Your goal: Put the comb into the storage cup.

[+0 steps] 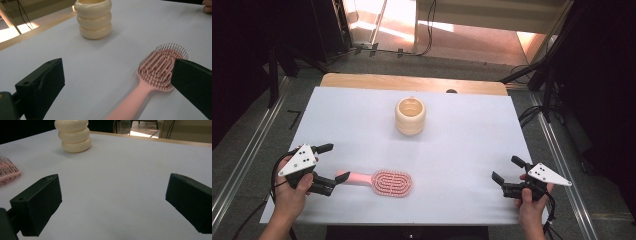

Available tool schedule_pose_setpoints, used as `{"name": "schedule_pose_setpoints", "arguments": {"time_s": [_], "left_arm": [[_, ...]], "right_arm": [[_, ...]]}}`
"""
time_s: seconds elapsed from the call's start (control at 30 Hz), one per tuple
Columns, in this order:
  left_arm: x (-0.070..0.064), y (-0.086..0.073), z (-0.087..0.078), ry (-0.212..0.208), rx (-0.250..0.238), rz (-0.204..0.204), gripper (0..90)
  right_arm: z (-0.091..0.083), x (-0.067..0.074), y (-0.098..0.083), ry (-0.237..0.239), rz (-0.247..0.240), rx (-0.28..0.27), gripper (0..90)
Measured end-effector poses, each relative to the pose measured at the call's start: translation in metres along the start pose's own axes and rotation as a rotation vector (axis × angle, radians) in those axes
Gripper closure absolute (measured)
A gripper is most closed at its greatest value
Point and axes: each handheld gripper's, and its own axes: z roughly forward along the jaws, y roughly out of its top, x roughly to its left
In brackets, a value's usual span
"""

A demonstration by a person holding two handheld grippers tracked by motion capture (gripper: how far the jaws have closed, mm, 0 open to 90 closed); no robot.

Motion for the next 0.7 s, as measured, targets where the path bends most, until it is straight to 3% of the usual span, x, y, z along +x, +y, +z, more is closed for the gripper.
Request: {"name": "schedule_pose_setpoints", "arguments": {"time_s": [0.53,0.7], "left_arm": [[-0.001,0.032,0.016,-0.078,0.168,0.113,0.0],[-0.003,0.039,0.026,-0.116,0.253,0.169,0.0]], "right_arm": [[0.001,0.0,0.0,0.008,-0.007,0.003,0.0],[0.001,0.001,0.0,0.01,-0.011,0.003,0.0]]}}
